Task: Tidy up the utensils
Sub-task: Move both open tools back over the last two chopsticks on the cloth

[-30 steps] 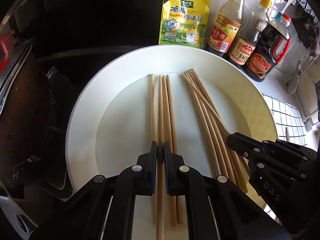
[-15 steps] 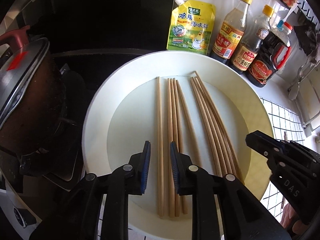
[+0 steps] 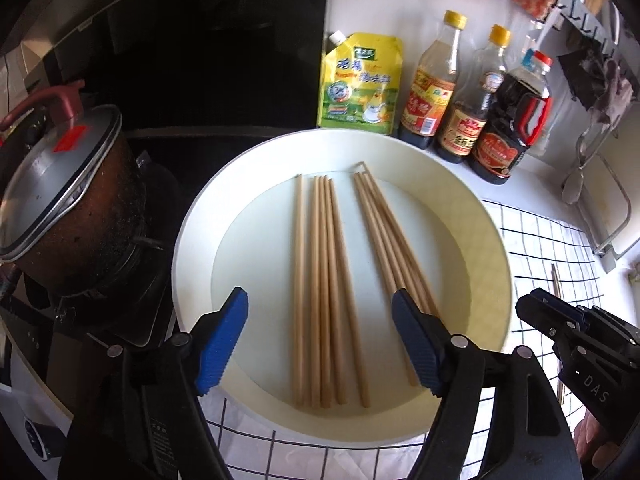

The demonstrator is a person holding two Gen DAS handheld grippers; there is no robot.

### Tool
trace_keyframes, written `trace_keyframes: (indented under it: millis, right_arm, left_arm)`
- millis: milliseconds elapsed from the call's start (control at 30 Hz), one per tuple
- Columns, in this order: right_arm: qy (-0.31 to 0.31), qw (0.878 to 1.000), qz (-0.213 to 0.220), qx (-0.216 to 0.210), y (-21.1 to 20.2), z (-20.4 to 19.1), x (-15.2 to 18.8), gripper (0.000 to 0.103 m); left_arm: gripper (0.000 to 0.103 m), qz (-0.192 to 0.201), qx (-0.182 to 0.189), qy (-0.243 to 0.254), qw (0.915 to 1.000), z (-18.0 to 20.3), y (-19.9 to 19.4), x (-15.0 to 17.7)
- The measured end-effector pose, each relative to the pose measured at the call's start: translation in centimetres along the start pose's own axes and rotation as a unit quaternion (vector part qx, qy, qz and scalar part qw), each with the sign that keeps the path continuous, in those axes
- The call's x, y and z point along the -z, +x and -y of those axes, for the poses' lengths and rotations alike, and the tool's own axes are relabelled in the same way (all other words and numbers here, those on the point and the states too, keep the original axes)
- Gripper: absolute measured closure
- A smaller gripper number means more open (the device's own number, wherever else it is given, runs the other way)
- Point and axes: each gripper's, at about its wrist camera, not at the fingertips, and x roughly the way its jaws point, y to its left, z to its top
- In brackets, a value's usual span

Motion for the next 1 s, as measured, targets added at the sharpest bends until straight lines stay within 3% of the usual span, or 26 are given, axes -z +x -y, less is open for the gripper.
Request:
trace_keyframes:
  millis: [400,1000]
  right_arm:
    - [0.048,0.998,0.019,0.046,-4.0,6.1,4.0,0.082]
    - [0.1,0.99,0.002,0.096,-6.8,14.9,9.3,0.081]
  left_arm:
    - [0.018,0.017,0.016,0.042,0.9988,5.3,-2.2,1.8]
    - [0.016,0.009,0.075,0.101,0.992,16.0,-2.9,5.0]
